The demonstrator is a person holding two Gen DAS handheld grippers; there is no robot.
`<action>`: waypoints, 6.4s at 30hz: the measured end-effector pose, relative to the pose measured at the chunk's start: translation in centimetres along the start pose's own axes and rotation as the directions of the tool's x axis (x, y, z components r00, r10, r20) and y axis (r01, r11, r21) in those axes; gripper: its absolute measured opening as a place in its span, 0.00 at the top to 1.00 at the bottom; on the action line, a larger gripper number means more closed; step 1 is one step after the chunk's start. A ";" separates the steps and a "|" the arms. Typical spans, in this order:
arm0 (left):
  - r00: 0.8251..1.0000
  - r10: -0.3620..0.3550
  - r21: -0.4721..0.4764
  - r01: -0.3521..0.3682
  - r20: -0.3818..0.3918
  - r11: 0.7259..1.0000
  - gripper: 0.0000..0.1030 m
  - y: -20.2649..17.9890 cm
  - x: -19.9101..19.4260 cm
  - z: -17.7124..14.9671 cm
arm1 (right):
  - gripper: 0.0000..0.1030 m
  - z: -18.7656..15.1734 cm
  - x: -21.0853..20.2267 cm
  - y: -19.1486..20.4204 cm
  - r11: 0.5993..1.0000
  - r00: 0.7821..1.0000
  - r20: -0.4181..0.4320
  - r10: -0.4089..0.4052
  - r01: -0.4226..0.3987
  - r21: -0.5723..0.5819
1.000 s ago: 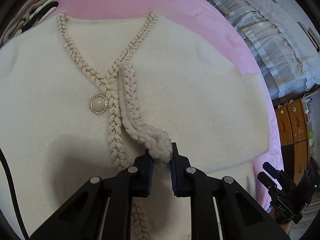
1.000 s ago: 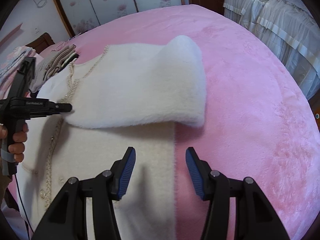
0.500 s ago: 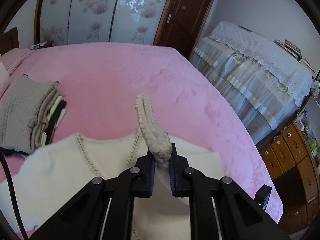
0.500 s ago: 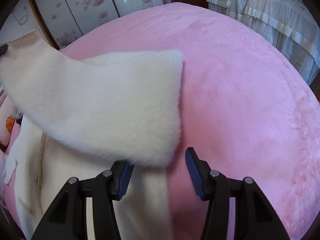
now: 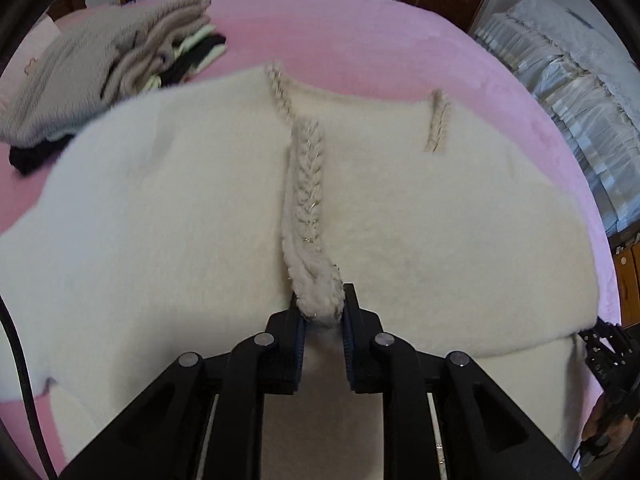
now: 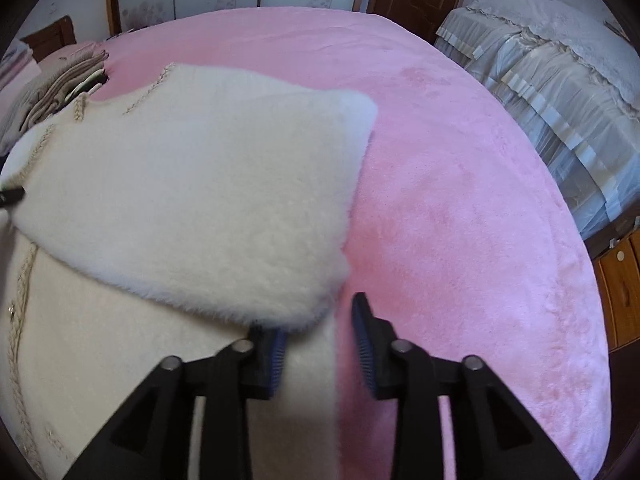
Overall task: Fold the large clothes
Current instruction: 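Fold the placket side over with the left tool and release, then move both tools back over the cardigan's other sleeve, then grasp the other sleeve cuff with the left tool, then fold the held sleeve across the cardigan front with the left tool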
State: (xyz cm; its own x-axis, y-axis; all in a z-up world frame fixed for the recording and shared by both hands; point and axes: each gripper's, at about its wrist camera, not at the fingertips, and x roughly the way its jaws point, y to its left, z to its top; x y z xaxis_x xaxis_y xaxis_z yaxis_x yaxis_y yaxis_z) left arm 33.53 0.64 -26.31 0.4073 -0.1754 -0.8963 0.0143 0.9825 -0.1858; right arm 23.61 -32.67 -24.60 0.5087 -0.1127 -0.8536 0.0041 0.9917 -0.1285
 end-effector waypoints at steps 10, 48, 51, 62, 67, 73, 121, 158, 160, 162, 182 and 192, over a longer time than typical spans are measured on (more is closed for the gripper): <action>0.992 -0.109 0.059 0.105 0.070 0.993 0.34 0.7 -2.4 3.9 | 0.43 2.2 -6.6 -2.4 0.964 0.964 0.009 0.264 -0.264 -0.038; 0.980 0.048 0.017 -0.052 0.192 0.999 0.69 -4.1 -4.5 4.5 | 0.72 10.1 -2.5 3.0 0.987 0.980 0.139 0.144 -0.152 0.044; 0.984 0.028 -0.021 -0.024 0.179 0.999 0.69 -5.0 -3.7 2.2 | 0.72 7.7 -2.2 7.5 0.983 0.975 0.123 0.184 -0.183 -0.018; 0.992 0.068 -0.076 -0.060 0.105 0.995 0.84 -2.2 0.8 0.4 | 1.00 2.2 1.5 1.6 1.000 0.997 0.080 -0.021 0.020 0.023; 0.988 0.100 -0.048 -0.095 0.116 0.994 0.84 -2.6 1.1 0.4 | 1.00 1.8 0.9 0.5 0.999 0.997 0.080 0.013 -0.016 0.035; 0.993 0.083 -0.040 -0.080 0.082 0.996 0.71 -3.0 -0.7 0.3 | 0.99 2.3 -1.2 0.9 0.991 0.994 0.062 0.085 -0.091 0.099; 0.931 0.234 -0.180 -0.188 0.280 0.966 0.14 21.6 -34.9 -13.5 | 0.60 0.5 -28.5 27.4 0.934 0.891 0.283 0.356 -0.333 -0.127; 0.934 0.288 -0.686 -0.069 0.211 0.725 0.94 43.9 -20.3 -10.6 | 0.60 0.6 -14.5 36.2 0.921 0.937 0.033 0.348 -0.335 -0.199; 0.929 0.233 -0.627 -0.002 0.287 0.779 0.94 40.5 -21.7 -8.3 | 0.60 0.9 -14.5 34.4 0.931 0.942 0.047 0.333 -0.320 -0.176; 0.923 0.160 -0.544 0.062 0.350 0.837 0.94 36.0 -22.9 -6.2 | 0.60 1.3 -14.5 32.5 0.940 0.945 0.061 0.320 -0.309 -0.146; 0.990 -0.079 -0.139 0.095 0.117 0.986 0.90 5.7 -3.0 -7.4 | 0.60 -1.5 -8.7 14.3 0.973 0.977 0.040 0.208 -0.211 0.092; 0.988 -0.111 -0.031 0.114 0.108 0.993 0.35 5.2 -5.6 -7.5 | 0.60 -1.7 -8.5 15.2 0.958 0.962 0.037 0.271 -0.273 0.090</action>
State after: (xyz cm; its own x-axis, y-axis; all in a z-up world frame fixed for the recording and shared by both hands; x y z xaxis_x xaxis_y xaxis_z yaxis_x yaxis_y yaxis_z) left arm 24.45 6.27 -25.28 0.4995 -0.2751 -0.8215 0.0325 0.9535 -0.2995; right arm 17.88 -16.74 -20.17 0.5223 0.1624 -0.8372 -0.0574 0.9862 0.1555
